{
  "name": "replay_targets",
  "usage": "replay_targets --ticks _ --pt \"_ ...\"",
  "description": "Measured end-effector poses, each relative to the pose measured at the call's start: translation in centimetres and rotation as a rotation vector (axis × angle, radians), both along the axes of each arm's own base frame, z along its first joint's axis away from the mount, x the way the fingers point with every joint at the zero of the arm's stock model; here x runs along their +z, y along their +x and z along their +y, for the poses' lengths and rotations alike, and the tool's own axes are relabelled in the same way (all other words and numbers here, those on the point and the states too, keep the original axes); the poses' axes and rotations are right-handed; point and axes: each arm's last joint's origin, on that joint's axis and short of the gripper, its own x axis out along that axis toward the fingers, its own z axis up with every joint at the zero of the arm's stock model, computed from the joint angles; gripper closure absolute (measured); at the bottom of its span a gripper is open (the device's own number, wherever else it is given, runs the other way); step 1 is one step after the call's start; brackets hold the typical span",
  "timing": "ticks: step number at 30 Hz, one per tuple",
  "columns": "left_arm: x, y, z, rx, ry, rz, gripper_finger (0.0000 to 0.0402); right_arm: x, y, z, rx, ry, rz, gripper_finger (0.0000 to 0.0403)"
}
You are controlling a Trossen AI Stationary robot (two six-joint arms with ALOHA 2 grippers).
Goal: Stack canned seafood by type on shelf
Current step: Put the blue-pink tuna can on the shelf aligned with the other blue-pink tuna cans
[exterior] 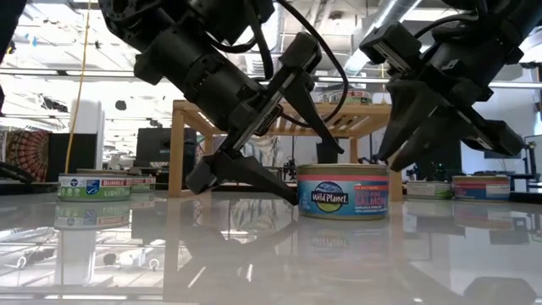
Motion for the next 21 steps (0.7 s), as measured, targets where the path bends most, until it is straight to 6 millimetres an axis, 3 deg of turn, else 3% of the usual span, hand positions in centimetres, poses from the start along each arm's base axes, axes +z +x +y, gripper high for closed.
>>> replay_targets --ticks 5,14,21 --pt "0.0 0.0 0.1 0.004 0.000 0.000 0.0116 -0.1 0.0 0.0 0.000 -0.001 0.001 0.0285" --pt "0.0 0.1 0.5 -0.001 -0.007 0.008 0.0116 -2.2 1.5 0.8 0.009 0.027 -0.023 0.0284" --pt "-0.1 0.1 0.5 -0.010 -0.005 0.012 0.0116 -2.3 1.6 0.8 0.010 0.029 -0.024 0.0293"
